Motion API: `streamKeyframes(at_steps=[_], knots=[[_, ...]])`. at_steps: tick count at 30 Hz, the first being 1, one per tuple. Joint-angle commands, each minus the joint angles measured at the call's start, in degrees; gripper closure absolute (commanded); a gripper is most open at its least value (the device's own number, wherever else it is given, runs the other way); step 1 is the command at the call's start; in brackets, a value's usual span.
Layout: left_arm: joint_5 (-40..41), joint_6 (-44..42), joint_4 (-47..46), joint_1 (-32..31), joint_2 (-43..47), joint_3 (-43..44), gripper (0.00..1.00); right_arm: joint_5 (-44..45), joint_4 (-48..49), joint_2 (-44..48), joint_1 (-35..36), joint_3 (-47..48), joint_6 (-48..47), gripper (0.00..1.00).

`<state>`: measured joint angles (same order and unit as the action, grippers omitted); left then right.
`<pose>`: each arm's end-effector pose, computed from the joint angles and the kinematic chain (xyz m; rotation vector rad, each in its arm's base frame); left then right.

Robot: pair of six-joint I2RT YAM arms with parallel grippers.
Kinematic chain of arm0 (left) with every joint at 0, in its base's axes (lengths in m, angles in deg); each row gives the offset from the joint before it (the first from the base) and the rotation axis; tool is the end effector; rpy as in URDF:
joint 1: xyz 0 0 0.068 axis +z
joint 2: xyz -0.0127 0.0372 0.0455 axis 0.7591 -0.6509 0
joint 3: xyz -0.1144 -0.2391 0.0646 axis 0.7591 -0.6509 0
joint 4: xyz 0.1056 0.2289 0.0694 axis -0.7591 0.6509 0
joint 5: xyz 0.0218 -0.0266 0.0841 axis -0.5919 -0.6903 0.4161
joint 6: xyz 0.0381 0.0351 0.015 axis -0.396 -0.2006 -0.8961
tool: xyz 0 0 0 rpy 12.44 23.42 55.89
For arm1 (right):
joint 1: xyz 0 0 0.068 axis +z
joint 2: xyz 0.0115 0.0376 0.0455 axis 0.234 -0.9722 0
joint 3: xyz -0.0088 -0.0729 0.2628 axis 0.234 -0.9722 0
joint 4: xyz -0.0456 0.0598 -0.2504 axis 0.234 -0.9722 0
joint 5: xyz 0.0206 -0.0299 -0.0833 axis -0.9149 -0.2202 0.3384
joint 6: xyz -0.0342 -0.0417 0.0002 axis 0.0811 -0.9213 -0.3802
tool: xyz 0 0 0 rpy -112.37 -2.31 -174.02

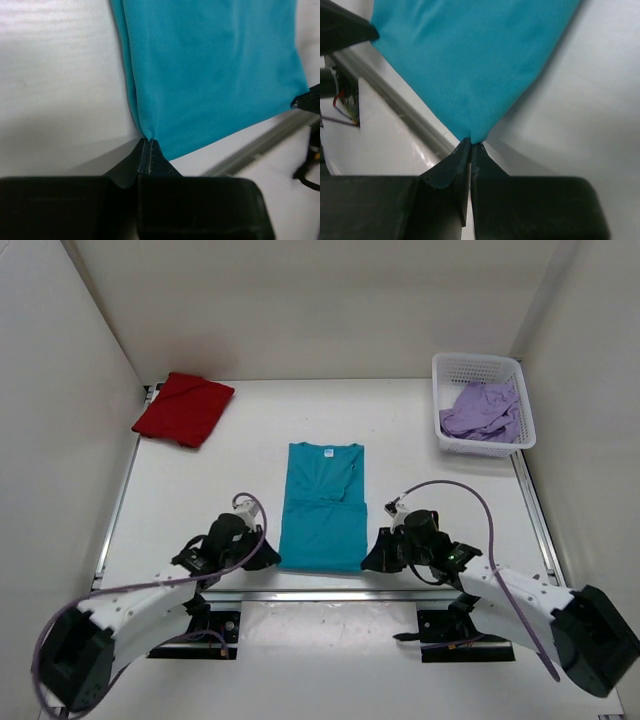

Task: Fold and stack the t-shirts
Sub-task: Grab one side of the 2/3 rectangular tshirt with both arms, then fold the long partially folded tshirt into a neat square

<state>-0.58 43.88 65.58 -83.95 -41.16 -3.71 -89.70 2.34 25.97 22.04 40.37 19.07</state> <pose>0.1343 -0.1003 0.1315 0.0226 2.4968 -0.7925 0.1376 0.1158 0.1401 -0.1811 2.4781 1.0864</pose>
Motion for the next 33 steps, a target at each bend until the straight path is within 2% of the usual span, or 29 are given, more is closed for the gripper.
streamKeyframes(at_steps=[1,3,6,9,12,13,15,18,22,28,32,33], knots=[[-2.98,2.69,14.91,2.64,14.33,1.73,1.0,6.12,-10.76,8.25,3.88,2.11,2.21,1.0],[-4.12,1.56,17.92,5.03,16.48,6.56,1.0,5.26,-13.24,9.59,2.05,5.45,0.55,0.99],[-6.59,-0.9,17.23,7.85,10.35,15.44,1.0,2.1,-15.08,6.0,-4.36,14.13,-5.42,1.0],[-6.51,-1.96,10.75,9.77,-1.49,24.74,1.0,-0.73,-15.62,-3.82,-12.96,24.52,-11.14,1.0],[-5.98,-1.44,5.46,11.88,-13.09,33.61,1.0,-3.45,-15.09,-14.63,-17.8,34.28,-13.52,1.0],[-4.32,-2.05,4.93,12.06,-15.75,35.65,1.0,-3.19,-14.65,-16.67,-18.95,37.34,-13.61,1.0],[-6.66,-2.49,5.44,13.91,-23.48,43.19,1.0,-5.91,-14.12,-24.74,-21.41,42.8,-14.05,1.0],[-2.4,-4.07,6.68,15.4,-34.73,50.41,1.0,-9.24,-11.67,-33.01,-23.62,48.96,-13.7,1.0],[-0.98,-3.37,5.54,17.16,-42.65,56.4,1.0,-10.74,-15.08,-47.06,-25.11,62.91,-14.32,1.0],[1.93,-2.32,3.53,19.53,-51.27,62.47,1.0,-12.24,-19.31,-63.07,-25.55,82.45,-14.67,1.0],[1.49,-1.18,-0.87,21.38,-53.48,62.83,0.93,-14.09,-15.27,-67.57,-25.29,88.26,-11.68,0.91],[1.32,-0.74,-1.75,22.17,-53.56,62.74,0.91,-14.26,-14.48,-68.8,-25.03,90.26,-10.8,0.86]])
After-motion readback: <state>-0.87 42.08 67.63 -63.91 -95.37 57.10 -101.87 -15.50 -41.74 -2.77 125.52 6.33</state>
